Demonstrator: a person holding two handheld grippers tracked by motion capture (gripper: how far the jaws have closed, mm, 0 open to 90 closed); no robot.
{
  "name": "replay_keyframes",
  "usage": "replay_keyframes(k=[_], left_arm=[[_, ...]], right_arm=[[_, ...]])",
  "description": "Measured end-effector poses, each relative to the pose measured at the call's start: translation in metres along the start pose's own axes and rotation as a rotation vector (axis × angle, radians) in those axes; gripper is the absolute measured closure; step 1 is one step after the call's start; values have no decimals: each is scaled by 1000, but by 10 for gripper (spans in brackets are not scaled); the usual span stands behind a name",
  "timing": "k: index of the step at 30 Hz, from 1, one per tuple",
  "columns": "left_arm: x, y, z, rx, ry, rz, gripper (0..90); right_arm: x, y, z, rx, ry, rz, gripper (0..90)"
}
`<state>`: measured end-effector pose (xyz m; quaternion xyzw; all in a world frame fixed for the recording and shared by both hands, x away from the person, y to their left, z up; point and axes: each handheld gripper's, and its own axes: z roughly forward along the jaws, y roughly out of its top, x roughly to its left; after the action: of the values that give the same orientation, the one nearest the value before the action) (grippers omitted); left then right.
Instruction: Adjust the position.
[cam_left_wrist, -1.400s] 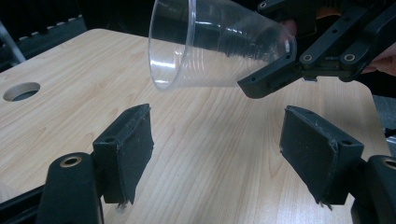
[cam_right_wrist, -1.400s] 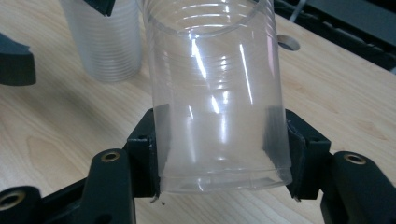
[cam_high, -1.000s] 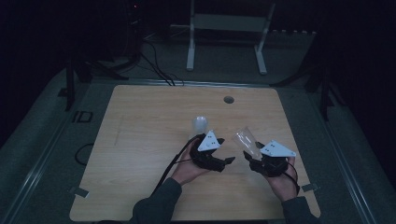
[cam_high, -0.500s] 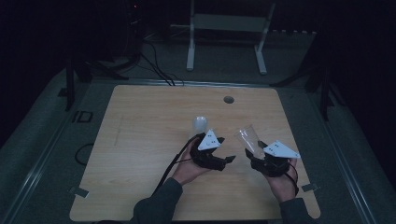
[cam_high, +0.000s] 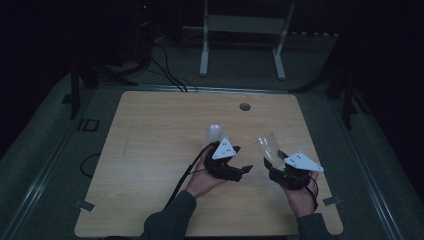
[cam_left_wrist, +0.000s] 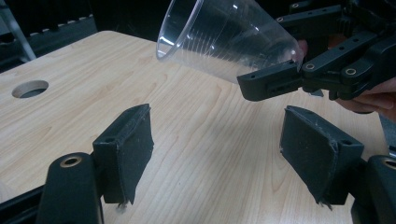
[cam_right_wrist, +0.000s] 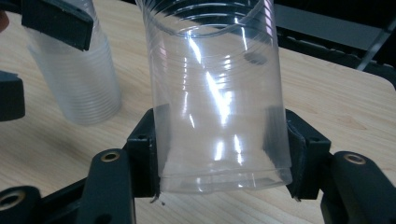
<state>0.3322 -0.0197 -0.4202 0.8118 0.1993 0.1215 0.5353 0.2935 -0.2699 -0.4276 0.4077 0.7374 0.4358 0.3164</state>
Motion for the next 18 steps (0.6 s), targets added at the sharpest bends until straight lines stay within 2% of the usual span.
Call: replay_keyframes(k=[18], left_arm=[[-2,3,5,2,9,-17,251]], right_arm=[[2,-3,-3,-66,-38,43,414]])
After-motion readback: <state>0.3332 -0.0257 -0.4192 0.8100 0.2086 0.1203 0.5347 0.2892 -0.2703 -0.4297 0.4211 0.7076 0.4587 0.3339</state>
